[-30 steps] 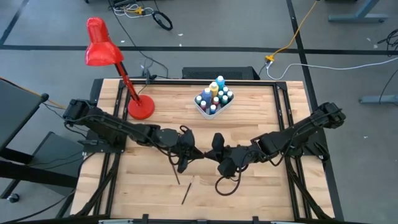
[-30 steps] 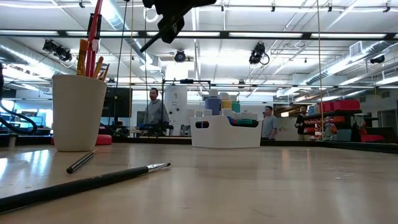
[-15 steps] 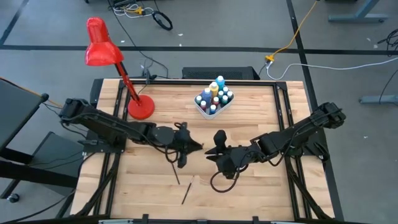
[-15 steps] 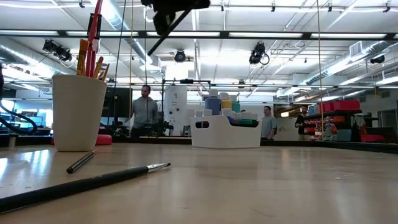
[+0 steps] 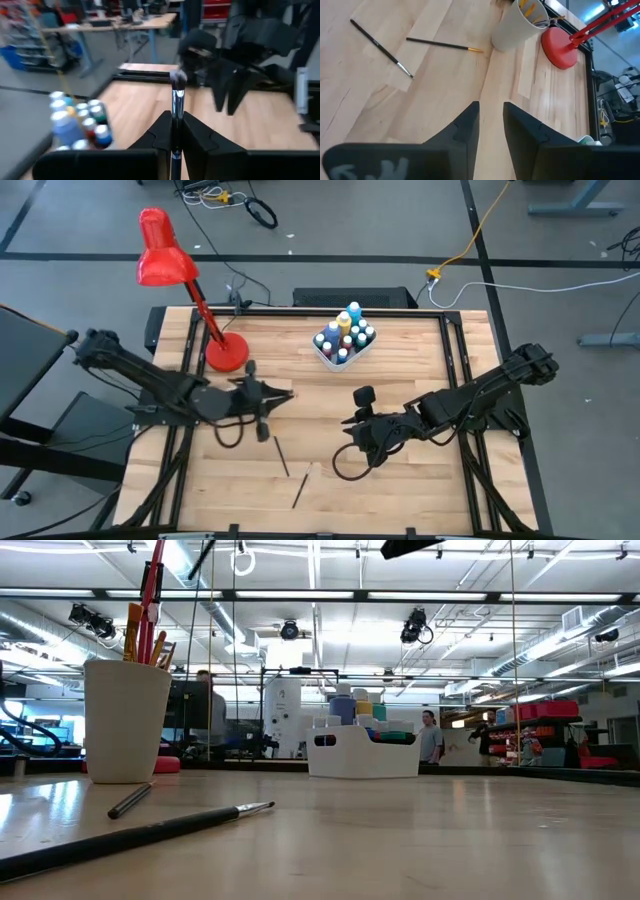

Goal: Pick & Place Paint Supplies
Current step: Put the silver paint brush into the white cup

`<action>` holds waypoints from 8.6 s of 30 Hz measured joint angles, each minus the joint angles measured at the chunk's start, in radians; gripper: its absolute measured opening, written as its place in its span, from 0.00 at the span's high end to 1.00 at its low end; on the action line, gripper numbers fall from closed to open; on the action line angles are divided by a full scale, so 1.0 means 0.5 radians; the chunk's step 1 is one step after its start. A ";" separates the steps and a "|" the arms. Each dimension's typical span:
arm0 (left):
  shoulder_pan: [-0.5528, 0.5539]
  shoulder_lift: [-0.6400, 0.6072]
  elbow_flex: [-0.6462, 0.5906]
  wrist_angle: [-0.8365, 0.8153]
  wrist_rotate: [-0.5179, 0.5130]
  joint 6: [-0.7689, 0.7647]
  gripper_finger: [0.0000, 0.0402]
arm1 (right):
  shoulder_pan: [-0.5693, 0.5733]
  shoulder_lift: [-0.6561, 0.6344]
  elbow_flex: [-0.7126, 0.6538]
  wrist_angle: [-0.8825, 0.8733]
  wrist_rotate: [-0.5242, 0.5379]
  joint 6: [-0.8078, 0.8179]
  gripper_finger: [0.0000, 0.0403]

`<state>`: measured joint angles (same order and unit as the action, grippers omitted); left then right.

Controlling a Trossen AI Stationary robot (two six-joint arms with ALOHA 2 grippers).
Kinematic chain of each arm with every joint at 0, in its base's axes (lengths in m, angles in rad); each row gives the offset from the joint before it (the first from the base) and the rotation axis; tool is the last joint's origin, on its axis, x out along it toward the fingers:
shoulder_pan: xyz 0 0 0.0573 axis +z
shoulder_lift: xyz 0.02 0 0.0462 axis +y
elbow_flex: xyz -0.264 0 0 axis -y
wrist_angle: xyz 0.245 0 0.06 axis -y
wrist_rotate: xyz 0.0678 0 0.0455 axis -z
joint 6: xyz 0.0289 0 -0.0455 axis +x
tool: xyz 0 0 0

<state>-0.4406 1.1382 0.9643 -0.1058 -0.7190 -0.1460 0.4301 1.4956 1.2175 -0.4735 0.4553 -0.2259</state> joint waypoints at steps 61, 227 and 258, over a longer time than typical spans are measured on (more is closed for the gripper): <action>-0.365 -0.089 -1.015 0.079 -1.210 -1.136 0.84 | -0.025 -0.571 -1.200 1.546 -0.177 0.147 0.78; 0.435 0.840 -0.084 0.955 1.833 -0.754 0.66 | 0.137 0.021 -0.349 0.909 0.348 -2.445 1.00; 0.434 0.839 -0.083 0.820 1.669 -0.638 0.92 | 0.204 0.022 -0.349 0.990 0.411 -1.749 0.92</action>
<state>-0.2237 1.5578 0.9226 0.3043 0.1158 -0.4648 0.5321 1.5066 1.0428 0.0216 0.6609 -1.1003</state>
